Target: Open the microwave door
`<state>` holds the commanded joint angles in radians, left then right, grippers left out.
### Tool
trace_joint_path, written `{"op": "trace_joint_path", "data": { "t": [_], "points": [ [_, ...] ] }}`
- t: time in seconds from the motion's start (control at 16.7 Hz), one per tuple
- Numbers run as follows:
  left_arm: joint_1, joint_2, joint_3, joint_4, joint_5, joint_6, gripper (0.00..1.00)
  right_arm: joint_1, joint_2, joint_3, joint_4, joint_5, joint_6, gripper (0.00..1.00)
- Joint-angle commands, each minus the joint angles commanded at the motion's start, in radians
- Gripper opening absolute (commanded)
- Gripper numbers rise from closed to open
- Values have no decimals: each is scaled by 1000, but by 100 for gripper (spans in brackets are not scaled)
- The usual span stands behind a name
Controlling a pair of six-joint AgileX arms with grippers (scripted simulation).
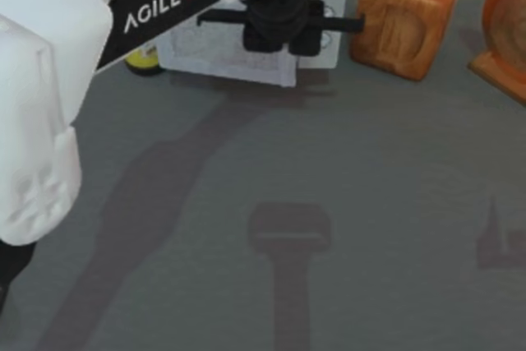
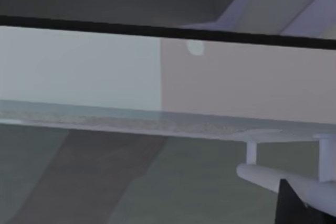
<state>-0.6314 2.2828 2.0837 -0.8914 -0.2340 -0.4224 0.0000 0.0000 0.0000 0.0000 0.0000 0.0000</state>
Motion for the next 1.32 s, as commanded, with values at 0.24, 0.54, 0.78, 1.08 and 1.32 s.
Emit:
{"op": "trace_joint_path", "data": {
  "t": [0.24, 0.54, 0.78, 1.08, 1.32],
  "points": [
    [0, 0, 0, 0, 0, 0, 0, 0, 0, 0, 0, 0, 0, 100],
    [-10, 3, 1, 1, 8, -6, 0, 0, 0, 0, 0, 0, 0, 100],
    [0, -27, -45, 25, 15, 22, 0, 0, 0, 0, 0, 0, 0, 100],
    [4, -42, -71, 37, 19, 38, 0, 0, 0, 0, 0, 0, 0, 100],
    [4, -42, -71, 37, 19, 38, 0, 0, 0, 0, 0, 0, 0, 100]
  ]
}}
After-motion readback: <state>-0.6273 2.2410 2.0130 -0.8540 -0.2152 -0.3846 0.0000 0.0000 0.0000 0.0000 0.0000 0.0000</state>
